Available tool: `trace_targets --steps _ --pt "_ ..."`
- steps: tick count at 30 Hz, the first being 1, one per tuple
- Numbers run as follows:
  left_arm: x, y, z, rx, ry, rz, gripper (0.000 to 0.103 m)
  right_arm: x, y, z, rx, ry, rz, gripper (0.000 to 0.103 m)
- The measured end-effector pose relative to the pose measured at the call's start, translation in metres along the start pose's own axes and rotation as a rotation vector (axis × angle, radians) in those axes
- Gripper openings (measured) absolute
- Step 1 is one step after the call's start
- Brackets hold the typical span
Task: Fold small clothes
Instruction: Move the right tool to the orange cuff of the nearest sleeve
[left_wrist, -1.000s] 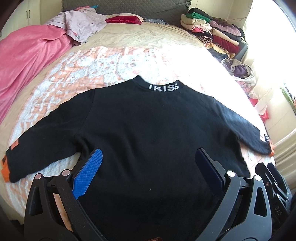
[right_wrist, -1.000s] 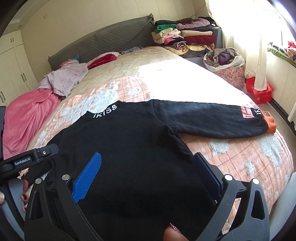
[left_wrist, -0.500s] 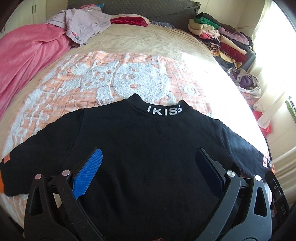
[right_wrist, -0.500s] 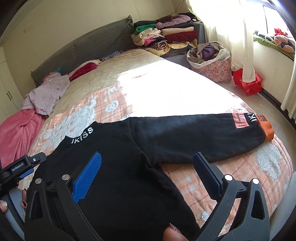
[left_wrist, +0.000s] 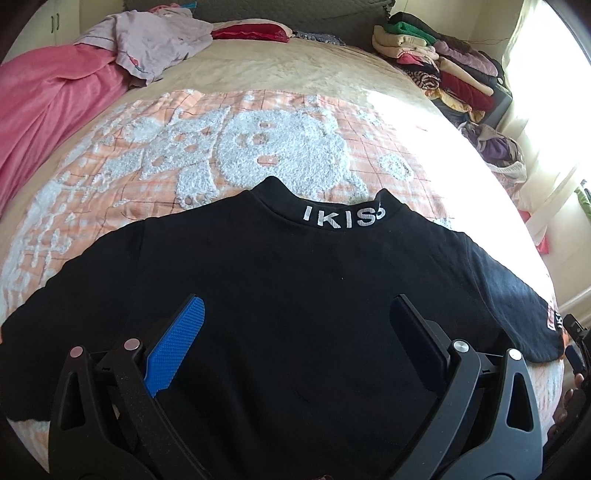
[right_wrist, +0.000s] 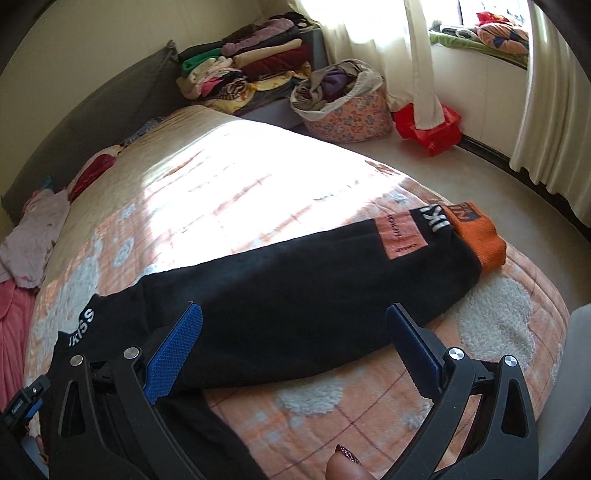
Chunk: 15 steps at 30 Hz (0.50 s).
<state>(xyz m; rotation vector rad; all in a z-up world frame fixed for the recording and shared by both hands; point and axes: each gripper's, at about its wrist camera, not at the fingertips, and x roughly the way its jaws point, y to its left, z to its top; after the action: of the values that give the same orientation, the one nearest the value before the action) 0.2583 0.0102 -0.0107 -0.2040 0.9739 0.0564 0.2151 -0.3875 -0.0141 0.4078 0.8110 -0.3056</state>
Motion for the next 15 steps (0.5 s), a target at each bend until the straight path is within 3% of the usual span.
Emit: trace_targets --steps 6,15 --pt "0.006 0.004 -0.003 0.012 0.005 -0.014 0.094 0.017 -0.041 -0.007 0.100 0.045 -0.054 0.099" --pt "0.016 0.004 -0.007 0.029 0.017 -0.046 0.094 0.036 -0.093 -0.008 0.231 0.089 -0.068 0.099"
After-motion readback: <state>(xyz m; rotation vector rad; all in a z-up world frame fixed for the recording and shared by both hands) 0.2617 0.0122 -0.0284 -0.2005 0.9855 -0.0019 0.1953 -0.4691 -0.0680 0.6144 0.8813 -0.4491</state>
